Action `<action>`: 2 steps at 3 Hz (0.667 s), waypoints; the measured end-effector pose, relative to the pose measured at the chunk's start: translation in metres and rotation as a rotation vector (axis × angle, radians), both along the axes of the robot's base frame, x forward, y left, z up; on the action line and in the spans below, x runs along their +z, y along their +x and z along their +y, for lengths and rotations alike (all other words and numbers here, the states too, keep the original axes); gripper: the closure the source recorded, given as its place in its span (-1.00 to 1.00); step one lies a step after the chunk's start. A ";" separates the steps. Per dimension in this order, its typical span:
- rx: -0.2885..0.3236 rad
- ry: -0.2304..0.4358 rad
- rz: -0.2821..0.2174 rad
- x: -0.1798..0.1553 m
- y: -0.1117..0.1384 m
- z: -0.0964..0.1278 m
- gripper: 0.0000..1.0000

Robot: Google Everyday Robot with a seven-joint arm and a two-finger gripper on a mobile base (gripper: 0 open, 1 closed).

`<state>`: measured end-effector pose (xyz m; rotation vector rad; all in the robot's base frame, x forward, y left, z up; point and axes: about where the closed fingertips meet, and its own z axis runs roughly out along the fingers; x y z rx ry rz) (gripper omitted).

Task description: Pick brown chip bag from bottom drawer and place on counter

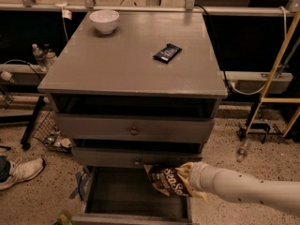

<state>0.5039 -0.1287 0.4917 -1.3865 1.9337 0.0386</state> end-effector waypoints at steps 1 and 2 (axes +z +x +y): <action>0.070 0.001 -0.021 0.044 0.044 -0.019 1.00; 0.067 -0.005 -0.024 0.044 0.041 -0.020 1.00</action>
Offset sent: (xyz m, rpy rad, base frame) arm 0.0254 -0.0106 0.0257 0.0007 -0.0299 0.0480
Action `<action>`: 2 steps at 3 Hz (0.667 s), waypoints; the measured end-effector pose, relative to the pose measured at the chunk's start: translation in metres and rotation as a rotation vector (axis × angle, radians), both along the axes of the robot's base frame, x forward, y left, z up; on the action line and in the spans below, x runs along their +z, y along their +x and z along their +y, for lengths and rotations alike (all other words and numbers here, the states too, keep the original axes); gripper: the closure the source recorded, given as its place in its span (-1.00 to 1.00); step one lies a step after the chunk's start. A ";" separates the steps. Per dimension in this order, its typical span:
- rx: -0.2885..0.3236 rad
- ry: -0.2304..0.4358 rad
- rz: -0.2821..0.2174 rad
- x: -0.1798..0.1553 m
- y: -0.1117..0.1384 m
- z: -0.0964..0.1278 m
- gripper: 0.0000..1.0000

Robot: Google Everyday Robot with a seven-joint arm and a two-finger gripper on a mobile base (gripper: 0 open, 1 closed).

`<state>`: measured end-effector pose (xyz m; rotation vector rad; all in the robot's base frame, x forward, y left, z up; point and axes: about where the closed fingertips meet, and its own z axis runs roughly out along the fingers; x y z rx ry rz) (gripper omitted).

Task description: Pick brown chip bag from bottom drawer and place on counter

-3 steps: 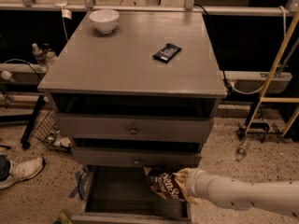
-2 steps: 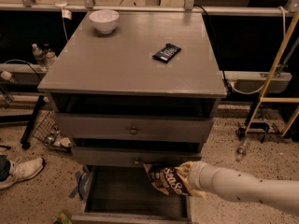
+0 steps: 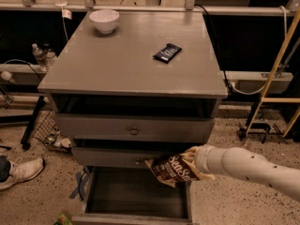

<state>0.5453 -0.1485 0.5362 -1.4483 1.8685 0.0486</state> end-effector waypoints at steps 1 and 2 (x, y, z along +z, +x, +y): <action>-0.024 -0.024 -0.044 0.014 0.005 -0.012 1.00; -0.065 -0.062 -0.112 0.039 0.011 -0.036 1.00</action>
Offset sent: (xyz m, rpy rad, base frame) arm 0.0170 -0.0686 0.0746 -0.1110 -0.2008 -0.1206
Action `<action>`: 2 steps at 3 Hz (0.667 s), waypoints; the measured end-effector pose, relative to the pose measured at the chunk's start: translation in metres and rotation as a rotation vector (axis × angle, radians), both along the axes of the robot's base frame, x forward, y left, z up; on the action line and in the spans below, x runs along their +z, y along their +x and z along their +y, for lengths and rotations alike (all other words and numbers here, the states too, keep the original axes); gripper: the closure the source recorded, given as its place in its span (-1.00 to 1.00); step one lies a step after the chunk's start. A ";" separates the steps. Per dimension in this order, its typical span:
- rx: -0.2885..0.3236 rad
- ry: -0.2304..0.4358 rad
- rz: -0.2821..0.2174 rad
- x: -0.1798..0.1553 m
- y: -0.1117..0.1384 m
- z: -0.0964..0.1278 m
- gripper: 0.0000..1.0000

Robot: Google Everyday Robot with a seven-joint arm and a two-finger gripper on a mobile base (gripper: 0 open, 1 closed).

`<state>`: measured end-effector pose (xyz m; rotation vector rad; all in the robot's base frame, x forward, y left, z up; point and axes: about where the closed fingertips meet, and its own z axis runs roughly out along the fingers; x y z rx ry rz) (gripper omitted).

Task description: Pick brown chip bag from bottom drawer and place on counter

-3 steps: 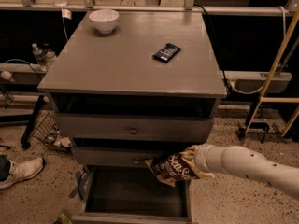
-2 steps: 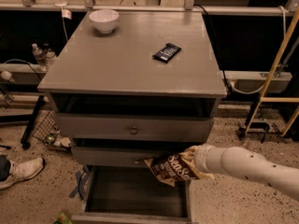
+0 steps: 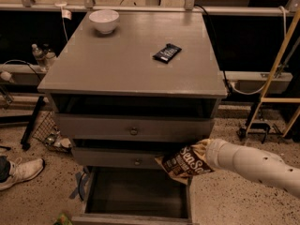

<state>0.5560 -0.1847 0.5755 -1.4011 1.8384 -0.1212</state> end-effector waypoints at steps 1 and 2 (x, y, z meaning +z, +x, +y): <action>-0.054 -0.018 -0.062 0.027 0.004 -0.033 1.00; -0.095 -0.021 -0.105 0.048 0.007 -0.065 1.00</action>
Offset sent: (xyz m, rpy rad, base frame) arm 0.0059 -0.0913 0.0585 -0.0063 -0.1217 -0.1319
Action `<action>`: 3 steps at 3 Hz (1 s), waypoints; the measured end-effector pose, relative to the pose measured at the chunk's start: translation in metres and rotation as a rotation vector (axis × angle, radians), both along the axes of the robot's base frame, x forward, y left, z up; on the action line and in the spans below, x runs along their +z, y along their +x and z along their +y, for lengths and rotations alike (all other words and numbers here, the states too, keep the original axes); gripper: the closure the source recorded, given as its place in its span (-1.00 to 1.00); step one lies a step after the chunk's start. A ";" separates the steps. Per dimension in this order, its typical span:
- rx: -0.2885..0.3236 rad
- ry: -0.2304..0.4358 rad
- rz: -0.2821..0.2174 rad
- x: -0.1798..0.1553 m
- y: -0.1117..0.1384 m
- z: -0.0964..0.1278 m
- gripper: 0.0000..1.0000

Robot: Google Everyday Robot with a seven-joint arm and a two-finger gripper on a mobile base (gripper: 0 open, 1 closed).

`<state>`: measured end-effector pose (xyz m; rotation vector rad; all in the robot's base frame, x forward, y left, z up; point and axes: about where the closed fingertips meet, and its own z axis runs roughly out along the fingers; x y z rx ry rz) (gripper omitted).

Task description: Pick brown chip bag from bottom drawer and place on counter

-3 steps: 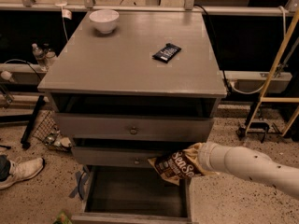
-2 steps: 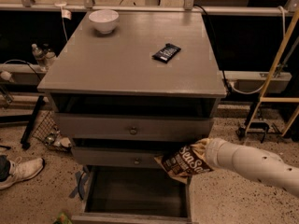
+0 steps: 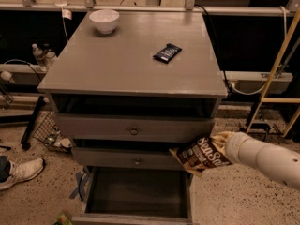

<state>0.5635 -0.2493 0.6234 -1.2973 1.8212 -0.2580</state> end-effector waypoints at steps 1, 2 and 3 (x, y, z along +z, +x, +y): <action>-0.018 -0.029 -0.044 0.021 0.006 -0.018 1.00; -0.013 -0.100 -0.105 0.058 0.010 -0.026 1.00; -0.013 -0.100 -0.105 0.058 0.010 -0.026 1.00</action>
Offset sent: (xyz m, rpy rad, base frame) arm 0.0137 -0.0354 0.0984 -0.1800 -0.1697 -0.0120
